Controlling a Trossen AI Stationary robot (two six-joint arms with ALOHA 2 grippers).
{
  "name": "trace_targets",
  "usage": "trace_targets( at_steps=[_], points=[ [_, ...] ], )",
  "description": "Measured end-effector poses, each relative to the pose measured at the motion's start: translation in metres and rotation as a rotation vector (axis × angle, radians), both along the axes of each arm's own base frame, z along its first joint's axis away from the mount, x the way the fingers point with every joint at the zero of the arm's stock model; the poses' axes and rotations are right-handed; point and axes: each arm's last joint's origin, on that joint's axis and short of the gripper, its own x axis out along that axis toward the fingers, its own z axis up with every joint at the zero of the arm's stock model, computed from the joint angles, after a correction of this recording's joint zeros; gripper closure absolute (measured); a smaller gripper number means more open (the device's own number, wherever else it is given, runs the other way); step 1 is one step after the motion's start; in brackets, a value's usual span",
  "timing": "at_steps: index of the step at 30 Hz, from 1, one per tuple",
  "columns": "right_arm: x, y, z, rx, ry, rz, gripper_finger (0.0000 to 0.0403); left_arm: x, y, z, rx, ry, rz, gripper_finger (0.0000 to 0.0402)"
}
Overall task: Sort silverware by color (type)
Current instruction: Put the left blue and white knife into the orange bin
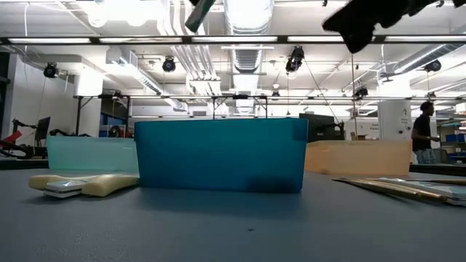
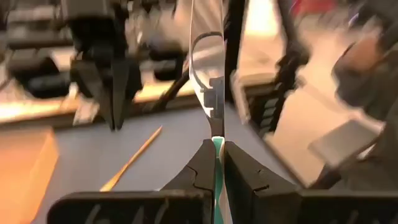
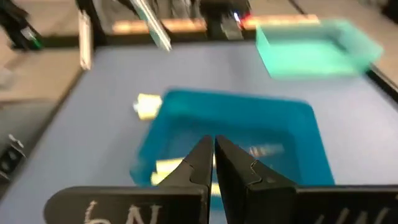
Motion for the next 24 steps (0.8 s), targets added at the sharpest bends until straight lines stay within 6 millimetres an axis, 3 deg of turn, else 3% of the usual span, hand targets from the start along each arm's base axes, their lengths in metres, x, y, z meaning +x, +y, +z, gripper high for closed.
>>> trace_targets(
  at_steps=[8,14,18,24],
  points=[
    [0.033,0.011,0.009,-0.061,-0.294,0.094,0.0394,-0.016,0.006,-0.025,-0.094,-0.271,-0.172,0.0401],
    [0.063,0.023,0.032,-0.126,-0.412,0.199,0.0394,-0.018,0.008,-0.035,-0.094,-0.306,-0.237,0.0401],
    [0.084,0.027,0.047,-0.127,-0.442,0.194,0.0394,-0.017,0.007,-0.036,-0.08,-0.31,-0.284,0.0401],
    [0.11,0.032,0.061,-0.122,-0.355,0.225,0.0389,-0.02,0.008,-0.035,-0.069,-0.324,-0.394,0.0401]
  ],
)
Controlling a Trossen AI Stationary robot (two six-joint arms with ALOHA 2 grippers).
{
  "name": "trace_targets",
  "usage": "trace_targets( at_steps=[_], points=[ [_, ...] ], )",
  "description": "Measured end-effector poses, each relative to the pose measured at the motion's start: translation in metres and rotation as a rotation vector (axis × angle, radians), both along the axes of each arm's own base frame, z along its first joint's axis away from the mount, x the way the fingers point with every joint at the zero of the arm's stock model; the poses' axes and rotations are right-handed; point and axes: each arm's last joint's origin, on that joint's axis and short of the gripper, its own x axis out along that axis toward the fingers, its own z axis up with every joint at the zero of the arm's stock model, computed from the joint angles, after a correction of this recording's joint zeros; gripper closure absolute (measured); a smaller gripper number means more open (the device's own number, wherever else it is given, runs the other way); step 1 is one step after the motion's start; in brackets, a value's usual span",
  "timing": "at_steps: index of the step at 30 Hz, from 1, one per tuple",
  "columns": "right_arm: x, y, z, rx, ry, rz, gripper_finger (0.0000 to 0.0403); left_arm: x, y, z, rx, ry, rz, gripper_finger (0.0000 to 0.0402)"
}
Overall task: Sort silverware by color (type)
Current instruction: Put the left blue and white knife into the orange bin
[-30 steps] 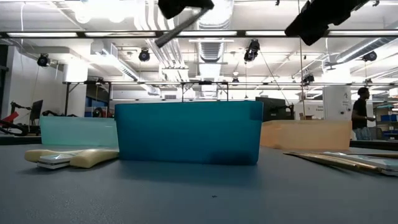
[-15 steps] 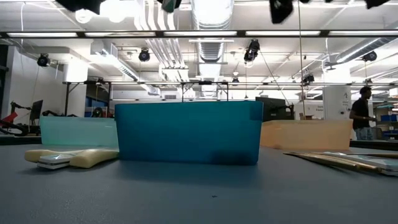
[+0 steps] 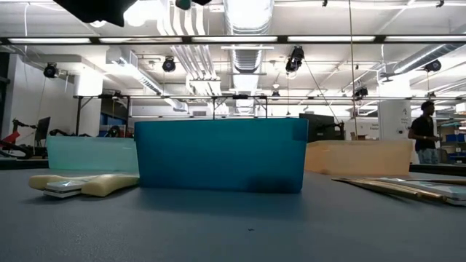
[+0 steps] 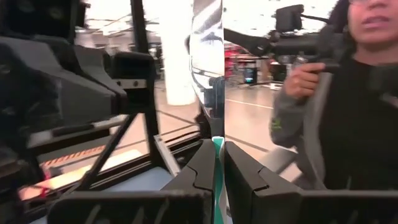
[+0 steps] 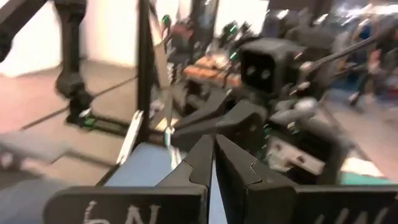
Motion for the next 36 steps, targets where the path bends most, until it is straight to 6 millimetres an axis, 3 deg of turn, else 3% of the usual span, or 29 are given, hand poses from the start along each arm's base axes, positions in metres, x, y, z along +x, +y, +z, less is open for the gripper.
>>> trace_targets(
  at_steps=[5,15,20,25,29,33,36],
  points=[
    [0.021,0.002,0.009,0.021,0.088,0.102,0.0344,-0.001,0.002,-0.002,0.02,-0.003,-0.054,0.0401],
    [0.05,0.009,0.011,0.014,0.119,0.195,0.0188,-0.004,0.006,-0.007,0.033,0.009,-0.115,0.0401],
    [0.06,0.012,0.012,-0.01,0.104,0.197,0.0146,-0.004,0.007,-0.007,0.044,-0.003,-0.113,0.0401],
    [0.071,0.015,0.01,-0.04,0.093,0.235,0.0144,-0.003,0.01,-0.006,0.045,-0.01,-0.1,0.0401],
    [0.074,0.016,0.014,-0.057,0.074,0.249,0.0165,-0.003,0.012,-0.006,0.045,-0.009,-0.092,0.0401],
    [0.072,0.015,0.019,-0.061,0.05,0.248,0.0215,-0.003,0.012,-0.007,0.048,-0.01,-0.096,0.0401],
    [0.072,0.014,0.021,-0.055,0.048,0.245,0.0274,-0.003,0.012,-0.007,0.048,-0.009,-0.097,0.0401]
  ],
)
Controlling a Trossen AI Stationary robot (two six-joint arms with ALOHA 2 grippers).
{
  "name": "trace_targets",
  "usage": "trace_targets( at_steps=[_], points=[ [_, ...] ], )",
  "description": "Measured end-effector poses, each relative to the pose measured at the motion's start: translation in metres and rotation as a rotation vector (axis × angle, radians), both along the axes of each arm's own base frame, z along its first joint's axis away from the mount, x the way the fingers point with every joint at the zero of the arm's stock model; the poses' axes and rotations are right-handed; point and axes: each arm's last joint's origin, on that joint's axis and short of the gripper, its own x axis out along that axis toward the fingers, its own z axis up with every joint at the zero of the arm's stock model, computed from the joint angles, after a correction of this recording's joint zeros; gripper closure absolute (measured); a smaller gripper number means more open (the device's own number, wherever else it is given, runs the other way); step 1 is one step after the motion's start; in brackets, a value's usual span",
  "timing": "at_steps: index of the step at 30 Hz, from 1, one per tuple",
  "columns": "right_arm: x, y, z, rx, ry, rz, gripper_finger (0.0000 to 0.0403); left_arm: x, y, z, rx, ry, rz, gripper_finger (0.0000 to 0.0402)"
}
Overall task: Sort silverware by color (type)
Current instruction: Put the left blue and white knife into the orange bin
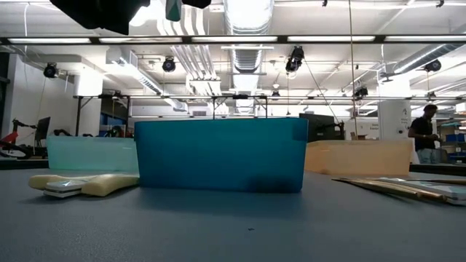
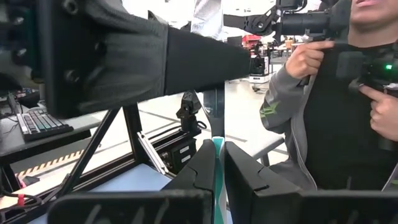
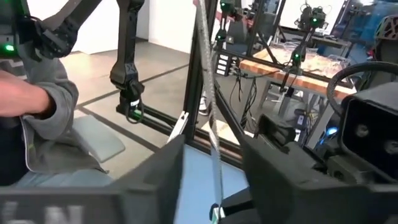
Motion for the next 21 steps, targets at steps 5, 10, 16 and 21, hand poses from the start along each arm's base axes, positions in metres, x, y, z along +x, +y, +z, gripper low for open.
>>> trace_targets(
  at_steps=[5,10,16,21],
  points=[
    [0.0007,-0.0025,0.002,0.001,-0.007,-0.002,0.0381,0.0,0.0001,0.0,0.0,0.0,-0.001,0.0401],
    [0.0006,-0.0023,0.0017,-0.007,-0.009,0.001,0.0393,0.0001,0.0003,-0.0001,0.0,0.0,-0.001,0.0401],
    [0.0016,-0.0062,0.0022,0.003,-0.009,-0.011,0.0394,0.0003,0.0004,0.0003,0.0,-0.001,0.003,0.0373],
    [0.0023,-0.0091,0.0014,0.014,0.007,-0.022,0.0394,0.0005,0.0014,0.0001,0.002,-0.002,0.007,0.0336]
  ],
)
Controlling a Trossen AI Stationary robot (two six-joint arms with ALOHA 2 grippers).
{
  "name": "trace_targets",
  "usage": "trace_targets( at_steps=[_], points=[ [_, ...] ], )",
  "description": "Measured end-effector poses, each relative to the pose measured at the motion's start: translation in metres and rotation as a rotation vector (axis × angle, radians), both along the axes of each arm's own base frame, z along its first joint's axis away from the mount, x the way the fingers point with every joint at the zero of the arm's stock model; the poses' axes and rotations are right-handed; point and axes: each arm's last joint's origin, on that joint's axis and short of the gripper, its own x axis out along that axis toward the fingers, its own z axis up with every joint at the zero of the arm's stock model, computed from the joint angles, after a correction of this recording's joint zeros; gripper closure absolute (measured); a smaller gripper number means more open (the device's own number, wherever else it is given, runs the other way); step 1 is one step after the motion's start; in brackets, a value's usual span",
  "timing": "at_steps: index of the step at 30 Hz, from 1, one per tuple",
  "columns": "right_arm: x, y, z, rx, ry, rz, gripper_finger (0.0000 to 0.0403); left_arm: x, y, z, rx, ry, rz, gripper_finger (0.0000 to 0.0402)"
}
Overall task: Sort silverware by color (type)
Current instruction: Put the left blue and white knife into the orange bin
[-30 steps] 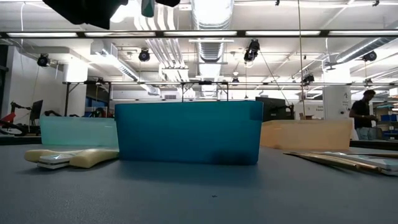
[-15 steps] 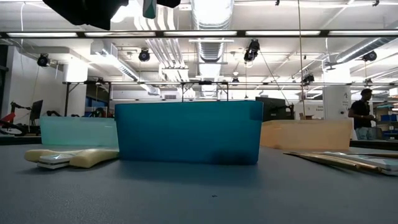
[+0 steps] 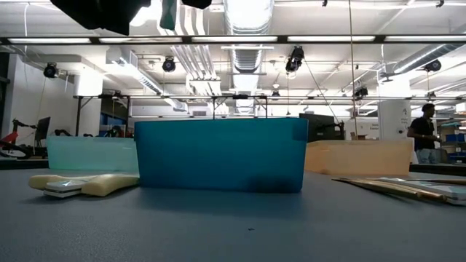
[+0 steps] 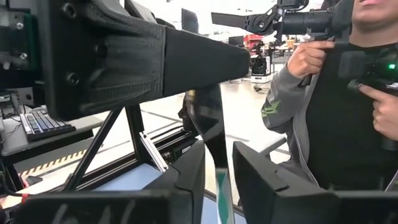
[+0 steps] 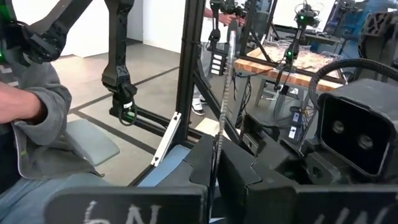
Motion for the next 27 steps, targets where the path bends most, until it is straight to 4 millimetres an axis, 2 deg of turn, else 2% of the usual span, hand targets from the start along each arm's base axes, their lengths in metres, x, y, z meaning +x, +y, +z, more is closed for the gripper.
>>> trace_targets(
  at_steps=[7,9,12,17,22,27],
  points=[
    [0.0,0.0,-0.001,0.0,0.006,0.0,0.0394,0.0,0.003,0.0,0.0,0.004,0.011,0.0321],
    [0.0,0.0,-0.001,-0.002,0.013,0.0,0.0394,0.0,0.003,-0.001,0.0,0.007,0.01,0.0341],
    [0.0,0.0,-0.002,-0.001,0.022,-0.001,0.0394,0.0,0.003,-0.002,-0.008,0.032,-0.001,0.0391],
    [-0.004,-0.002,-0.001,-0.008,0.055,-0.034,0.0394,0.0,0.006,-0.005,-0.007,0.076,0.026,0.0401],
    [-0.025,-0.009,0.002,-0.007,0.243,-0.235,0.0394,-0.013,0.013,-0.001,0.0,0.197,0.077,0.0401],
    [-0.067,-0.013,0.004,0.037,0.52,-0.538,0.0394,-0.042,0.016,0.003,0.089,0.383,0.289,0.0402]
  ],
)
